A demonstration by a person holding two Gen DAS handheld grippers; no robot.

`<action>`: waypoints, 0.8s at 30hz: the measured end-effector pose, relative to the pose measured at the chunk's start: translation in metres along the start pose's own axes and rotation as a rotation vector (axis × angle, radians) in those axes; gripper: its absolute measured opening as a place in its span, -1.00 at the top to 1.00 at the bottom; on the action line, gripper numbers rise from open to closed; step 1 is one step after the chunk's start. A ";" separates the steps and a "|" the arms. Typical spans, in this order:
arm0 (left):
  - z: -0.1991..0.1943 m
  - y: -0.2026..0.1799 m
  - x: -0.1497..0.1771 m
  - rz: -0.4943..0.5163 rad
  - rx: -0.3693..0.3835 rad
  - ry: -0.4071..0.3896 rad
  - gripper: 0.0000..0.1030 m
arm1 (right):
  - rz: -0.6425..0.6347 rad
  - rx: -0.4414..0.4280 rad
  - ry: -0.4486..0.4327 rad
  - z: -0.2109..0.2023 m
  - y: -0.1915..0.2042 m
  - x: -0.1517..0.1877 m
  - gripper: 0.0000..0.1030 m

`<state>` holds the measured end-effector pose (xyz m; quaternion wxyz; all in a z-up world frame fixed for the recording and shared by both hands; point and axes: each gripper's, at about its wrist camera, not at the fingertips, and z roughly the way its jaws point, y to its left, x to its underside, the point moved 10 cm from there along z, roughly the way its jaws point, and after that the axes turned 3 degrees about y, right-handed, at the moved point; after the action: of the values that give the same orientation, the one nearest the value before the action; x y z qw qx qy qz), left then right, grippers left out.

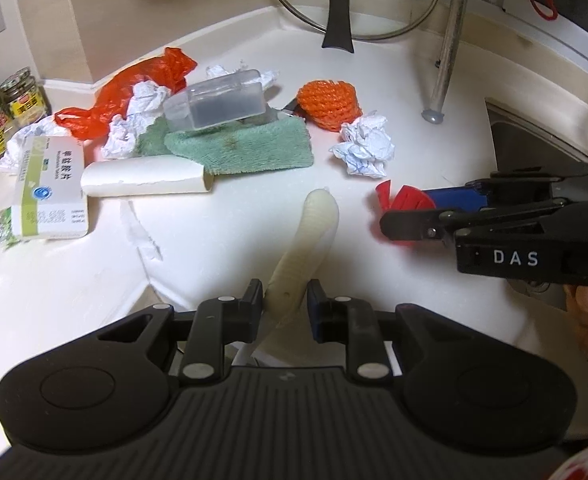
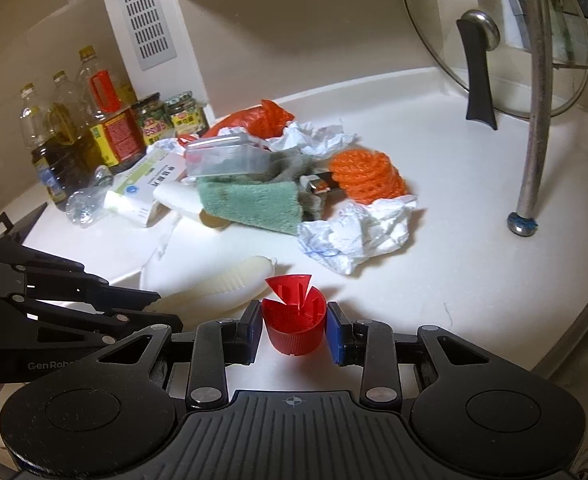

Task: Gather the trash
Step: 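Carry the red cup and white brush down over the wastebasket with both tools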

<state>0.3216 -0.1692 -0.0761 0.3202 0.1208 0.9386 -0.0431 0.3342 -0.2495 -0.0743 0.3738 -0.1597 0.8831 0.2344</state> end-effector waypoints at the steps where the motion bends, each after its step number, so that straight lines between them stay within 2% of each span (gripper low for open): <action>1: -0.002 0.001 0.002 -0.008 0.001 -0.004 0.60 | -0.006 -0.004 -0.001 0.000 0.003 0.000 0.34; 11: -0.035 0.027 0.034 -0.120 0.047 -0.039 0.61 | -0.027 -0.009 0.001 -0.005 0.049 0.010 0.34; 17: -0.071 0.056 0.073 -0.188 0.018 -0.052 0.61 | -0.110 -0.058 0.011 -0.004 0.103 0.020 0.34; 24: -0.091 0.088 0.132 -0.295 -0.029 -0.009 0.61 | -0.201 -0.110 0.070 0.008 0.156 0.050 0.34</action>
<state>0.1896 -0.0430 -0.0851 0.3163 -0.0233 0.9452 -0.0769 0.2341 -0.1200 -0.0699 0.3549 -0.2756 0.8610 0.2381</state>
